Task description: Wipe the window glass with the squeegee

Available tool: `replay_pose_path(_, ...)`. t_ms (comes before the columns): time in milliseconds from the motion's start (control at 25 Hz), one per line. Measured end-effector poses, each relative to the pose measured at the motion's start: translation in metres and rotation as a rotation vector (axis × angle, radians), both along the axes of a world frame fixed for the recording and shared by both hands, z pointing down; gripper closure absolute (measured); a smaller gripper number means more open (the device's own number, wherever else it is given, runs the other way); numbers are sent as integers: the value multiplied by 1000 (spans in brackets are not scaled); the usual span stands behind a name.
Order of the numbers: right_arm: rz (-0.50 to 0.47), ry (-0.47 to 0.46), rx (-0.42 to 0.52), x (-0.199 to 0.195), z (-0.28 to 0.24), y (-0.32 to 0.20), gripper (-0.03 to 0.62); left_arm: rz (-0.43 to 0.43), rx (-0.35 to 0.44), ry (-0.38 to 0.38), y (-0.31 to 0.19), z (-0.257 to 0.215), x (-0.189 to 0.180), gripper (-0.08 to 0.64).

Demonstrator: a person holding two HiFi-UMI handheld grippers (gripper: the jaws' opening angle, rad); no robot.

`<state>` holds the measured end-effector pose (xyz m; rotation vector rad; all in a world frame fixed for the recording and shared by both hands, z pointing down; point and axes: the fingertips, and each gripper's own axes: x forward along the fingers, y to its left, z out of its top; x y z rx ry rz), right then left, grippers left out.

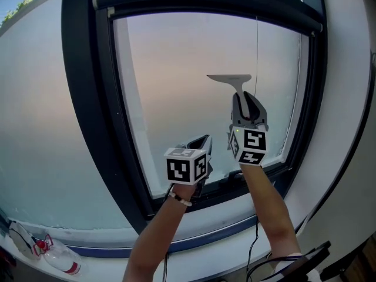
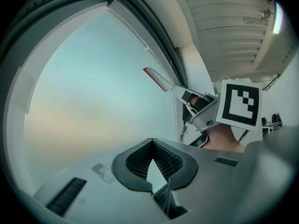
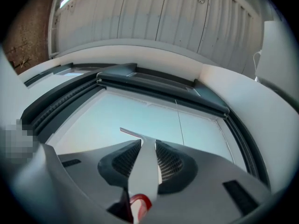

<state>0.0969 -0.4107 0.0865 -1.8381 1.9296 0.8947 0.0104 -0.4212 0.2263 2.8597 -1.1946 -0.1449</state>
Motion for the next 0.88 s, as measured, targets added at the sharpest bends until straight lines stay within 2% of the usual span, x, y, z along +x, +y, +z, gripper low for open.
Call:
replay_pose_path(160, -10, 12, 97, 12, -71, -7, 503, -33, 72, 24, -11, -54, 13, 561)
replay_pose_path(360, -1, 22, 147, 23, -127, -24, 503, -59, 116, 32, -24, -93, 25, 561)
replay_pose_path(680, 0, 7, 169, 34, -177, -42, 503, -65, 150, 38, -36, -112, 40, 561)
replay_pose_path(880, 17, 23, 137, 35, -177, -53, 503, -66, 157, 52, -40, -117, 39, 561)
